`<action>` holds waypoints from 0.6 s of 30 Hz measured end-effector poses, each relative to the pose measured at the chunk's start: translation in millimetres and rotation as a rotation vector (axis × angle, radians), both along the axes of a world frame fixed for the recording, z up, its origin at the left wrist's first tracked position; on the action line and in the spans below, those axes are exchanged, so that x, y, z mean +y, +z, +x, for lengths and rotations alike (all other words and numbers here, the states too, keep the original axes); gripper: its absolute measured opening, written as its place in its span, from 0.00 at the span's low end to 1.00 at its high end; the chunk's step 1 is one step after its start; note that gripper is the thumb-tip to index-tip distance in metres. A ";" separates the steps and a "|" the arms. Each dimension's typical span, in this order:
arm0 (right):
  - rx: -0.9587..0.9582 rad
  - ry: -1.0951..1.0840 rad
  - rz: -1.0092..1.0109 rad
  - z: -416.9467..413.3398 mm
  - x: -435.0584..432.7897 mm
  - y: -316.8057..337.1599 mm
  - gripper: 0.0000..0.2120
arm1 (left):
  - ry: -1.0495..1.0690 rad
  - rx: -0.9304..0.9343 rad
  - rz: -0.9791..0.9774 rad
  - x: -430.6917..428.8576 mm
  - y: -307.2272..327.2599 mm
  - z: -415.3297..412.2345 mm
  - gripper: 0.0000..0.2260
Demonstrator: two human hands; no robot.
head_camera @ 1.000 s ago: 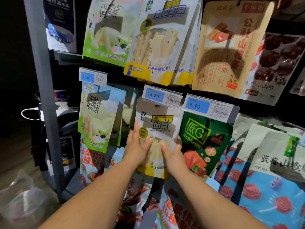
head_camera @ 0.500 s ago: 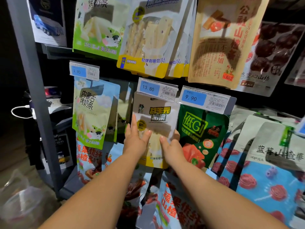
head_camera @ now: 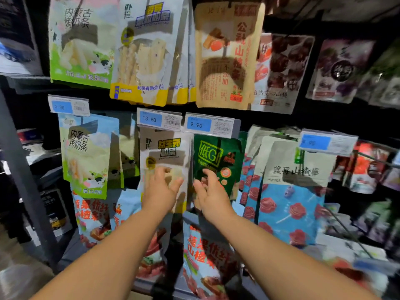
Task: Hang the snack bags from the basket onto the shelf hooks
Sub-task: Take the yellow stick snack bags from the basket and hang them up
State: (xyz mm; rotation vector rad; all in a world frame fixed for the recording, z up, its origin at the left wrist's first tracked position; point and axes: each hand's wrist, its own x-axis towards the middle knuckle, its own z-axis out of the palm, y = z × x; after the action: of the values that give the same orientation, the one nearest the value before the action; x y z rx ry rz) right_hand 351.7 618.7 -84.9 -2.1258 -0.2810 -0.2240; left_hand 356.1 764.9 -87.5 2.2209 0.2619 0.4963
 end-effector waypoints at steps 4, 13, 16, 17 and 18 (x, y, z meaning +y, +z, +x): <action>-0.093 -0.071 -0.123 -22.4 -57.6 13.7 0.15 | -0.302 0.109 0.128 -47.1 3.6 -8.4 0.10; -0.048 -0.347 -0.360 -87.0 -225.1 27.5 0.14 | -0.755 0.133 0.269 -208.2 7.6 -31.7 0.15; -0.008 -0.475 -0.373 -114.8 -288.5 34.8 0.15 | -0.905 0.114 0.255 -272.7 3.3 -48.7 0.12; 0.013 -0.531 -0.374 -124.3 -308.4 37.8 0.16 | -0.959 0.115 0.243 -294.2 1.4 -54.6 0.12; 0.032 -0.585 -0.367 -132.7 -328.2 39.8 0.17 | -1.008 0.122 0.235 -315.8 -0.2 -60.6 0.12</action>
State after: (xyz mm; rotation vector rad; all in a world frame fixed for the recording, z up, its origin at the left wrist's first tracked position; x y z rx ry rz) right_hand 219.0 290.5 -45.1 -2.5315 0.3561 -0.5067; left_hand 295.5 449.1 -87.7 2.2657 -0.8631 -0.1741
